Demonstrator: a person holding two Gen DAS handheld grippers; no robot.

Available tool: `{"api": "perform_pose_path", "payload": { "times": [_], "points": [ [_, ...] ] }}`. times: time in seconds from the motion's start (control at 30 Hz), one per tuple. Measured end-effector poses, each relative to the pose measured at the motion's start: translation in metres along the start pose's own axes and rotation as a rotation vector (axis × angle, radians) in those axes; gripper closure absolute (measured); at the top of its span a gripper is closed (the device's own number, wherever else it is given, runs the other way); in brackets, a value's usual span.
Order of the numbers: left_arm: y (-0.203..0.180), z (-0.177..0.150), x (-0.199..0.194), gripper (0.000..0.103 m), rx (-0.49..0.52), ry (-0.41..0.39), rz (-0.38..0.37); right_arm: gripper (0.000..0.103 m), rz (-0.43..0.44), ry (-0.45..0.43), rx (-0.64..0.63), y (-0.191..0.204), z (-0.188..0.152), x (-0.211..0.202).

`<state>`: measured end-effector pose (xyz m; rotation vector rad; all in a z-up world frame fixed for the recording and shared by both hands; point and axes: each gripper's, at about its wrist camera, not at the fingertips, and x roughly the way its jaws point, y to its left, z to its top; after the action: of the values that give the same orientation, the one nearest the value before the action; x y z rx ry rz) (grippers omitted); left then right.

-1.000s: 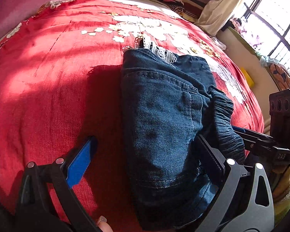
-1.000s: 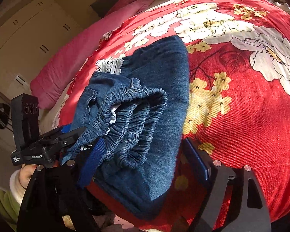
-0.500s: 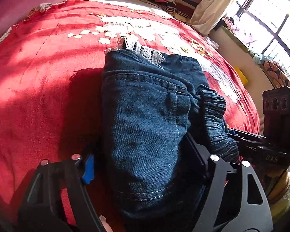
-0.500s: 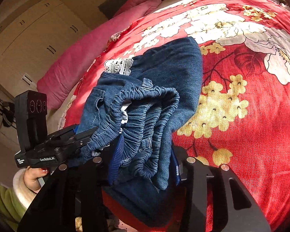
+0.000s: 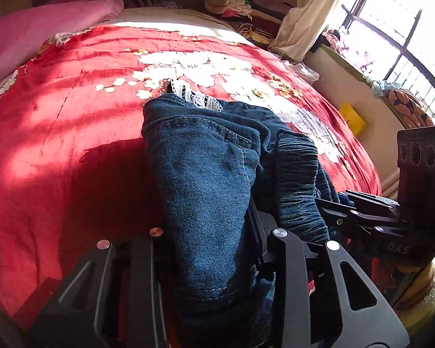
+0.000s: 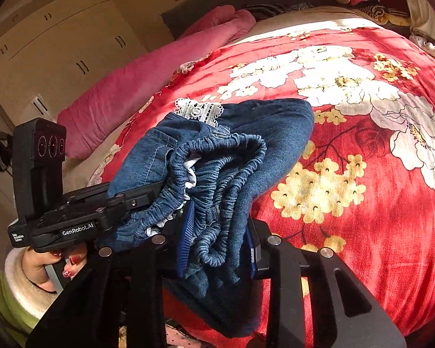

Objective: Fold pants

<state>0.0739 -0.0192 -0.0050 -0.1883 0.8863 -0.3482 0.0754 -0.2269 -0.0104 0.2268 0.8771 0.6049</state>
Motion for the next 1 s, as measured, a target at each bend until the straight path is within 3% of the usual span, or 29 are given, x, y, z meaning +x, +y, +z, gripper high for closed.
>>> {"api": "perform_pose_path", "payload": {
  "times": [0.53, 1.0],
  "points": [
    [-0.005, 0.036, -0.02, 0.077, 0.025, -0.068, 0.015, 0.074, -0.022, -0.068, -0.084, 0.016, 0.045, -0.017],
    [-0.005, 0.101, -0.001, 0.077, 0.068, -0.11, 0.029, 0.074, -0.061, -0.111, -0.123, -0.002, 0.108, -0.007]
  ]
}}
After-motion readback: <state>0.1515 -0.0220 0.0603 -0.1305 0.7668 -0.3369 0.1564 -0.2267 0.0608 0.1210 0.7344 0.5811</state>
